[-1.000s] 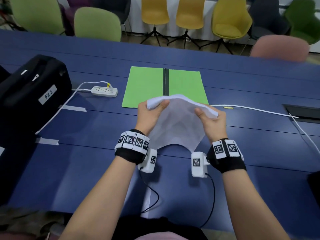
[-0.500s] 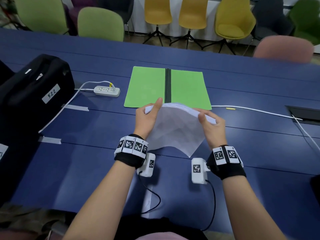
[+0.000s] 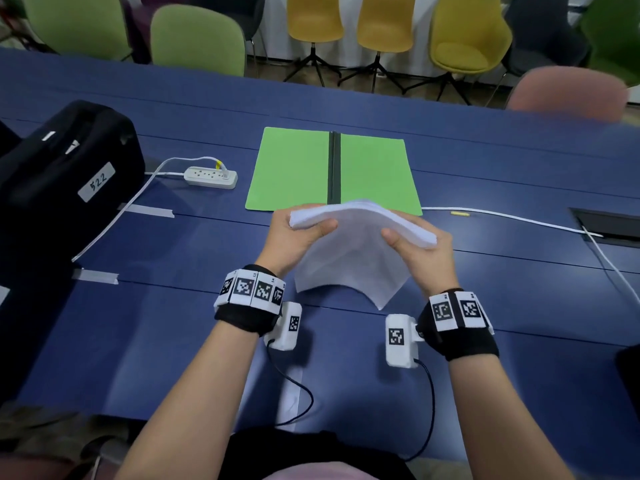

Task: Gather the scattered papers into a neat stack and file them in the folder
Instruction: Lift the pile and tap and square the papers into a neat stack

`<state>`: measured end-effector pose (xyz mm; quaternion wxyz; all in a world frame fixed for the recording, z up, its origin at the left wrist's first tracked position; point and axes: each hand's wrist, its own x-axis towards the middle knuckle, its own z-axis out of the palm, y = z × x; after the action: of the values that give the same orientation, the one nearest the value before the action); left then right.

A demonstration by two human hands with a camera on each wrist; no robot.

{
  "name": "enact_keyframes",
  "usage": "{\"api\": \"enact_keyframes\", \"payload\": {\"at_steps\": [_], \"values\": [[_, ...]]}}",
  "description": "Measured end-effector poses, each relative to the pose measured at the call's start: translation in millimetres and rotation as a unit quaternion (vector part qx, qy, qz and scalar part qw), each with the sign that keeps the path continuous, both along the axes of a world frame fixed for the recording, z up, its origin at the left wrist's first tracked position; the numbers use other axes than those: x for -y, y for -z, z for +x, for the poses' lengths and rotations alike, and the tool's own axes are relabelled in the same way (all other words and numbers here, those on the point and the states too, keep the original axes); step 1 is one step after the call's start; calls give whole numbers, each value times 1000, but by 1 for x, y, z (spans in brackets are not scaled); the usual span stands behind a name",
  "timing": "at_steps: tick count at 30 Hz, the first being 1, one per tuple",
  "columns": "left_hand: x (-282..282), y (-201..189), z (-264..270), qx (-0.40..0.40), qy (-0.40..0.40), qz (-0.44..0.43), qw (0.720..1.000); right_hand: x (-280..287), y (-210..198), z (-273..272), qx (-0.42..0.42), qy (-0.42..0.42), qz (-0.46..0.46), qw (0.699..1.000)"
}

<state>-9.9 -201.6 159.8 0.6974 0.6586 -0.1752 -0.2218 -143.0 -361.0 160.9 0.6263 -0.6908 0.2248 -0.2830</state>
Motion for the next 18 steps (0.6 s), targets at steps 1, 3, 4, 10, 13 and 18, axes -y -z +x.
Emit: {"api": "enact_keyframes", "payload": {"at_steps": [1,3,4,10,13,18], "values": [[-1,6,0,-11,6,18,1000,-1,7,-1,-35,-6,0,999],[0,17,2,-25,16,43,999,-3,18,-4,-87,-15,2,996],[1,21,4,-29,21,49,998,-2,22,-4,-99,-31,9,995],[5,29,12,-38,18,84,996,18,26,-14,-206,-220,-17,953],[4,36,15,-67,2,114,991,19,29,-14,-230,-146,-34,961],[4,37,19,-75,3,137,988,9,40,0,-180,44,-42,982]]}}
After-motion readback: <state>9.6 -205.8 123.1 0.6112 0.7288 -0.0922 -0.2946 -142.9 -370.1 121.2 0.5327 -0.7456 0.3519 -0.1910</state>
